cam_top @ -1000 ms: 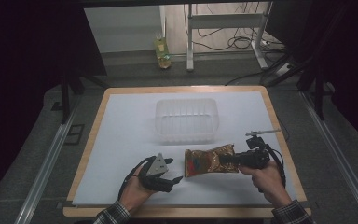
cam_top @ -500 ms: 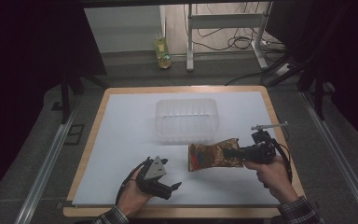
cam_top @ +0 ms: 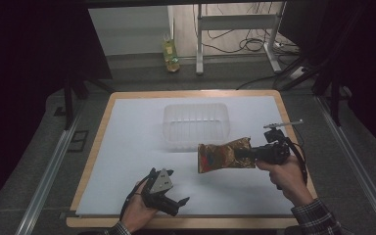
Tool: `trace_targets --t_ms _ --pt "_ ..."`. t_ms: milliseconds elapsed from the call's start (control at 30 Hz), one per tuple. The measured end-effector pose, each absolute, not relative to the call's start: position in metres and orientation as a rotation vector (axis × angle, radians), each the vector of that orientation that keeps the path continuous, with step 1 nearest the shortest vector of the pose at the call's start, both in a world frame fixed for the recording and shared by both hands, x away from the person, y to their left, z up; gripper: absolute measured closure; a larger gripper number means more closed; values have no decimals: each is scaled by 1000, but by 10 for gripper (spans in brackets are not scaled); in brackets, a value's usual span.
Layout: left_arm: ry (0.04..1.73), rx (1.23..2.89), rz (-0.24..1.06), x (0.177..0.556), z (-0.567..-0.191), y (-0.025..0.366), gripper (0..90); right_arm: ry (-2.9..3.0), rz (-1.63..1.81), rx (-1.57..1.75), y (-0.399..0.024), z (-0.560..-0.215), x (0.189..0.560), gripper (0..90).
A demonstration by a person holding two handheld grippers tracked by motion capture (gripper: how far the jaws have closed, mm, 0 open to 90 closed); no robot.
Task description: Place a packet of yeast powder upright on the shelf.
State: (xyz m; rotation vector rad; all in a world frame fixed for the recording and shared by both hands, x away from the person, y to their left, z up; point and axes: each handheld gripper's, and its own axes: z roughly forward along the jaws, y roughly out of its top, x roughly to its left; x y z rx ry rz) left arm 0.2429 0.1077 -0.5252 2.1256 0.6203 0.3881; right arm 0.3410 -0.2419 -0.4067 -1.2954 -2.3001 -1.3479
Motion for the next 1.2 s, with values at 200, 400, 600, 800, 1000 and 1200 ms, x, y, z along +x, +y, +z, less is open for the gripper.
trace_targets --t_ms 200,400,600,800,1000,1200 --pt "607 2132 399 242 -526 106 0 -2298 -1360 -1312 -242 -399 348 759" --pt "605 2121 414 241 -525 107 0 -2296 -1373 -1325 -240 -391 356 759" --pt "604 2112 423 241 -524 107 0 -2296 -1386 -1332 -236 -383 365 758" --pt "601 2115 422 242 -525 108 0 -2286 -1396 -1346 -227 -380 375 759" --pt "591 2125 419 242 -525 107 0 -2292 -1405 -1343 -217 -378 384 758" --pt "591 2124 418 242 -525 107 0 -2295 -1414 -1348 -206 -375 394 757"
